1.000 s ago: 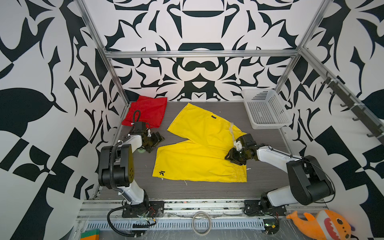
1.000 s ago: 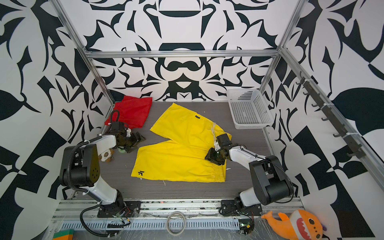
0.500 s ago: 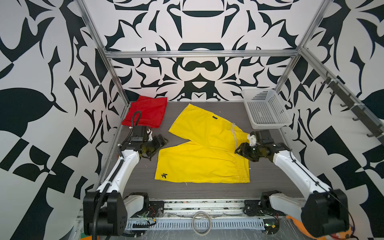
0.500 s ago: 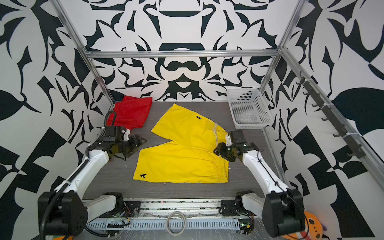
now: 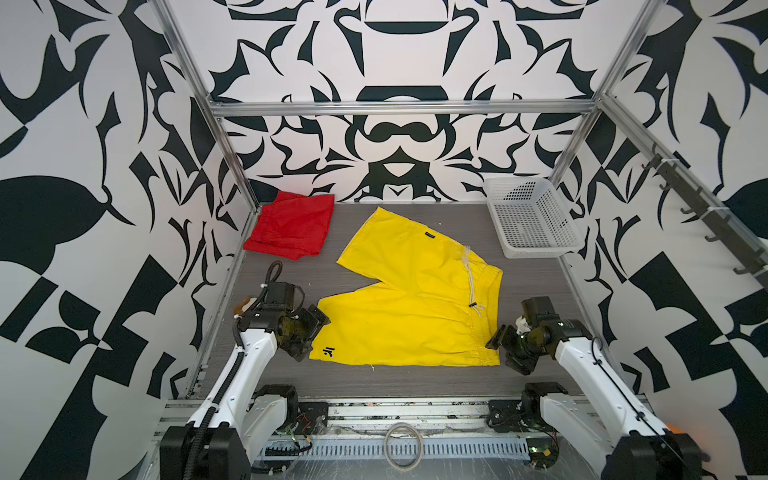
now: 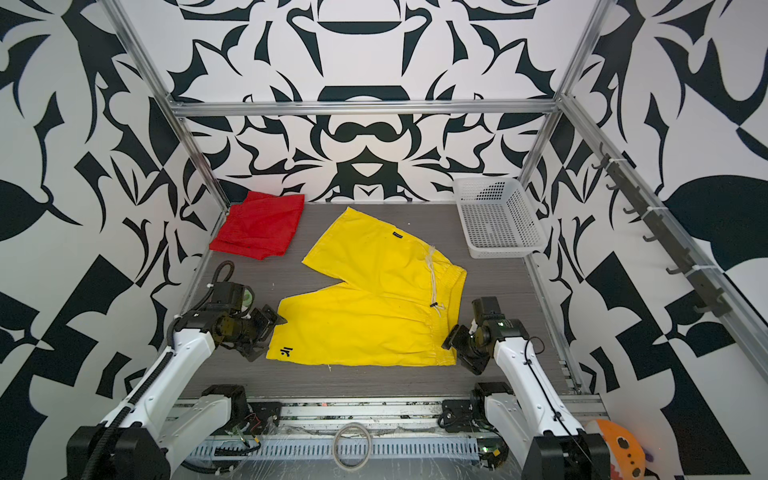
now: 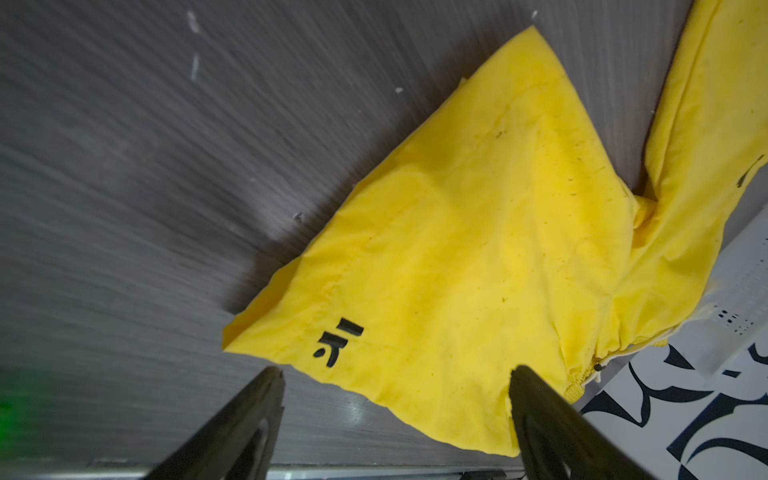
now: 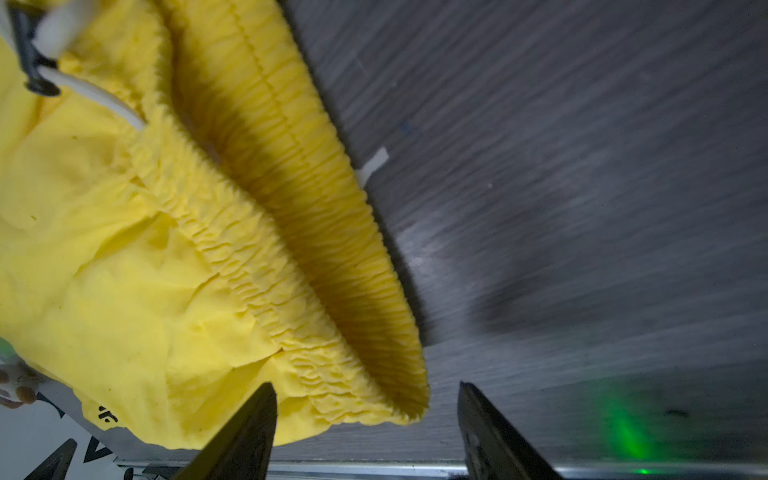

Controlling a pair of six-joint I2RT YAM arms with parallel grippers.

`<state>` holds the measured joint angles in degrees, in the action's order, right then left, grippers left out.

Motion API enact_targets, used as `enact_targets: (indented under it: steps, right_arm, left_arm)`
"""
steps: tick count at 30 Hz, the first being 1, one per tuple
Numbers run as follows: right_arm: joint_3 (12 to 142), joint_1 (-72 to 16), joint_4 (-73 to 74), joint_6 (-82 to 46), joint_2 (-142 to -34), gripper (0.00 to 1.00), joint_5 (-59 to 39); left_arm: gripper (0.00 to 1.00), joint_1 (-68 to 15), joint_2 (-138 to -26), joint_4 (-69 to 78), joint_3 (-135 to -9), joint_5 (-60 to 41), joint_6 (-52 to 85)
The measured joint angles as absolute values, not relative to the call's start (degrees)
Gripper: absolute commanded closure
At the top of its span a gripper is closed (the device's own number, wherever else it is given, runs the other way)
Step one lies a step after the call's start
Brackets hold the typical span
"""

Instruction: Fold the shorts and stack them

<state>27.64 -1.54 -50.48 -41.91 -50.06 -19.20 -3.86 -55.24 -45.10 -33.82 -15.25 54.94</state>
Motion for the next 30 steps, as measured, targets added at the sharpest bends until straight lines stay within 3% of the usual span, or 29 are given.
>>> enact_targets:
  steps: [3,9,13,16,30]
  right_arm:
    - [26.65,-1.54,-50.17,-42.33,-49.15,0.28,-19.84]
    - [21.56,-1.54,-45.3,-44.91,-50.7,0.46,-24.01]
    - [21.12,-1.54,-42.7,-45.39,-51.68,0.75,-25.1]
    - [21.1,-1.54,-41.98,-45.54,-51.4,0.87,-25.32]
    - [21.54,-1.54,-41.71,-45.54,-50.43,0.91,-25.32]
  left_arm:
    - [0.11,-3.86,-55.2,-45.78,-33.47,-14.7,56.03]
    - [0.14,-3.86,-54.3,-47.97,-33.36,-13.08,58.59]
    - [0.21,-3.86,-53.32,-49.08,-33.1,-12.71,60.88]
    - [0.26,-3.86,-52.53,-49.56,-32.29,-12.62,62.46]
    - [0.39,-3.86,-53.21,-49.52,-26.63,-11.49,66.02]
